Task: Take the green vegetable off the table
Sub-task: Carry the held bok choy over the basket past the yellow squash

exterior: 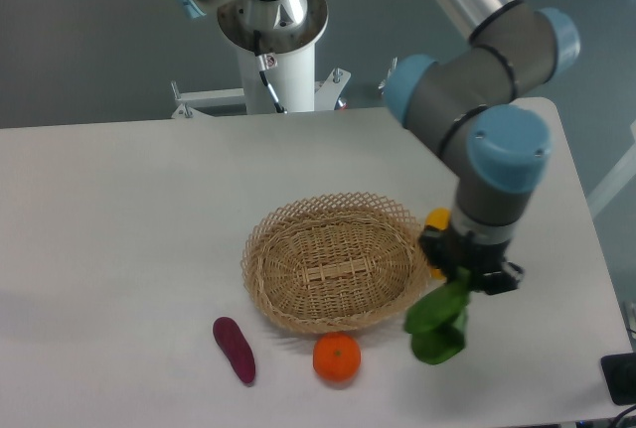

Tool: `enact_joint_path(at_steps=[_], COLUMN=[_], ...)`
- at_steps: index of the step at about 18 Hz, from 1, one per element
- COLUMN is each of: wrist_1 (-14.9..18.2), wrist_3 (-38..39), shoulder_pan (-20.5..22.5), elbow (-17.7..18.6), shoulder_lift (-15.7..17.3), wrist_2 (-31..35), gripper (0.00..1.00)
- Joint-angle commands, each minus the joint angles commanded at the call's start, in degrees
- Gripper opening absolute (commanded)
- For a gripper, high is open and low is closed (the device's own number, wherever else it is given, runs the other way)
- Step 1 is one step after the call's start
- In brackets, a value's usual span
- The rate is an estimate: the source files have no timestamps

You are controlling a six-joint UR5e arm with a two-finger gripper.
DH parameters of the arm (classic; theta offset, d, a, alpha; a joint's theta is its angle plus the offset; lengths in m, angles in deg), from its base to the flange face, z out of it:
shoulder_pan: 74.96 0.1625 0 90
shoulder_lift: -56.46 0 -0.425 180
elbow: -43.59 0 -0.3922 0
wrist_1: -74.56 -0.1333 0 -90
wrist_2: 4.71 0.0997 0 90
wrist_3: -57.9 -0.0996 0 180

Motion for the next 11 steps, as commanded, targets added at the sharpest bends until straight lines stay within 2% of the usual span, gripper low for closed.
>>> enact_joint_path(at_steps=[8, 11], wrist_1=[1.1, 2.6], wrist_3=[-2.9, -2.9], shoulder_pan=[0.4, 0.4], elbow=[-0.7, -2.0], shoulder_lift=[-0.5, -1.1], wrist_2=[0.4, 0.4], gripper=[0.28, 0.28])
